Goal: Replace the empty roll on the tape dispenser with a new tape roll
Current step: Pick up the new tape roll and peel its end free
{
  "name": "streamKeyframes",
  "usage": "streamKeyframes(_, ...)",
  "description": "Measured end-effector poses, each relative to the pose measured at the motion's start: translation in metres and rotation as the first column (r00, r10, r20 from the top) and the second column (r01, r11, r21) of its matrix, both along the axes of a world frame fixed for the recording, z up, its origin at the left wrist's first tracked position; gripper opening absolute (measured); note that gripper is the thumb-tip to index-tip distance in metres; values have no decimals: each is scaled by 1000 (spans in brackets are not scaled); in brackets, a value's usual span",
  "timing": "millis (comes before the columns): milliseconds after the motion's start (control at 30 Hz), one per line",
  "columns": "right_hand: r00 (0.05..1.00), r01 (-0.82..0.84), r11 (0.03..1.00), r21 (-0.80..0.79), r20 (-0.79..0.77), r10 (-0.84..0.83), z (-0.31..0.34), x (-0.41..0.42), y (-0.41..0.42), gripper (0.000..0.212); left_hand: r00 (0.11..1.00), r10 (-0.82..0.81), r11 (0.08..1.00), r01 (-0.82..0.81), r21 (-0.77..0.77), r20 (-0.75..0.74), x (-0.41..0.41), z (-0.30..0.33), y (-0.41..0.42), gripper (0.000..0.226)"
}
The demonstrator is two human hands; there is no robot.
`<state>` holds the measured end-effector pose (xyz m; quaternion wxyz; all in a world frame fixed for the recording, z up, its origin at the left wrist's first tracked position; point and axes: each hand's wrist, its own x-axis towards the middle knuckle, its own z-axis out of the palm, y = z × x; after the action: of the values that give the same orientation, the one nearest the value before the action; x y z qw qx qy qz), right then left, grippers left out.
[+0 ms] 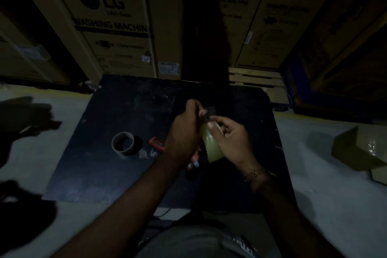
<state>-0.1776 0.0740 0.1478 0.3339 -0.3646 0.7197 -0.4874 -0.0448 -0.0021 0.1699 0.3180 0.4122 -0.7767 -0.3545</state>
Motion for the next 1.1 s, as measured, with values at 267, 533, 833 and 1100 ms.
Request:
streamKeyframes(267,999,15,1000,24,41,-16,-6,6,2,29,999,43,998,-43,45,4,2,-7,-1,14)
streamKeyframes(533,999,14,1000,6,-50,-14,4,6,1,27,999,39,997,-38,69,-13,1,1,-6,11)
streamKeyframes(833,999,6,999,-35,-52,-8,-1,5,3,13,1000,25,999,-25,25,-9,0,-4,-2,20)
streamKeyframes(1100,1000,17,997,-76,-11,-18,0,5,0,13,997,82,997,-82,9,5,-6,-7,-3,9)
